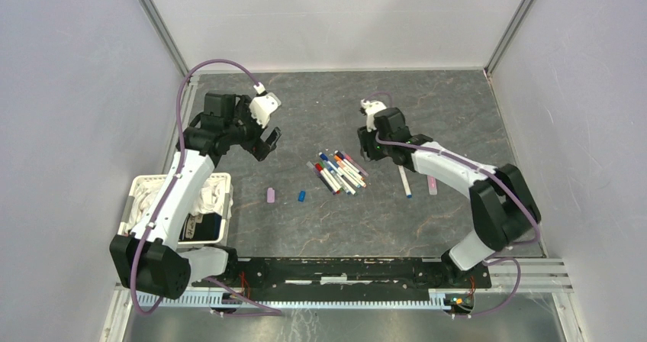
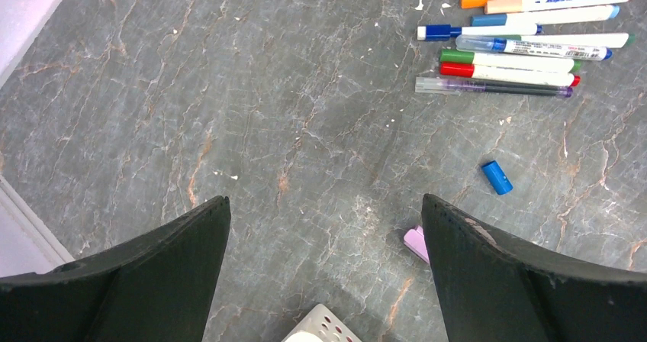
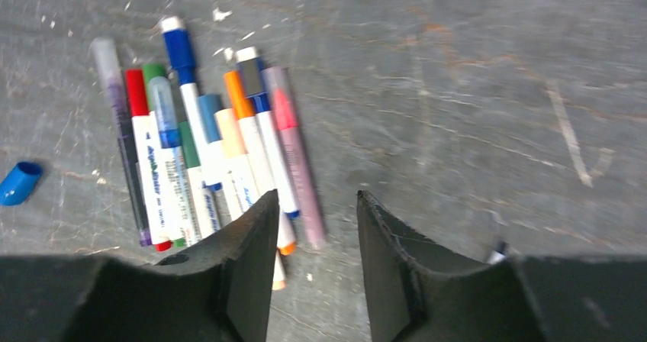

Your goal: Open the pen caps

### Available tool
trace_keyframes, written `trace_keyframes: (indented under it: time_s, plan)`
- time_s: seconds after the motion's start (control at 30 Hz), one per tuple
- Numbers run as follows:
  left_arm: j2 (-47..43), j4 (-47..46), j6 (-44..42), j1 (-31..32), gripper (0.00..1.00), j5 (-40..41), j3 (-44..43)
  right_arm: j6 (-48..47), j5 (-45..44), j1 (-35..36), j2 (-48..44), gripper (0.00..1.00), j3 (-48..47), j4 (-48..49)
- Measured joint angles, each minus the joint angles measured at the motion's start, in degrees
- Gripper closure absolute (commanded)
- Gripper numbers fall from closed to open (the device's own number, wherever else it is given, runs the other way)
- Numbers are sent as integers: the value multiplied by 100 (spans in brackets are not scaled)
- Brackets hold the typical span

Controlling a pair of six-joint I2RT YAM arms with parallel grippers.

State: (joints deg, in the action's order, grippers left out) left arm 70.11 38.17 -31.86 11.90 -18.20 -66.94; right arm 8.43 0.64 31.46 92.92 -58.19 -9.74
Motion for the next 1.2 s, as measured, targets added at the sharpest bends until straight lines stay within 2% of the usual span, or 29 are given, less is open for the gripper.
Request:
trace_keyframes:
  time_s: [0.27, 0.63, 0.8, 1.2]
  plan:
    - [-234, -94, 267, -11, 0, 304, 114, -227, 264, 79, 887, 64, -120, -33]
    - [-334, -48, 321, -20, 0, 205, 144, -363, 260, 76, 1207, 62, -400, -46]
    - [-334, -42, 378, -20, 0, 68, 144, -422, 258, 76, 1427, 65, -656, -63]
    - [-372, 271, 302, -20, 0, -935, 321, -442, 168, 79, 1410, 96, -535, 151]
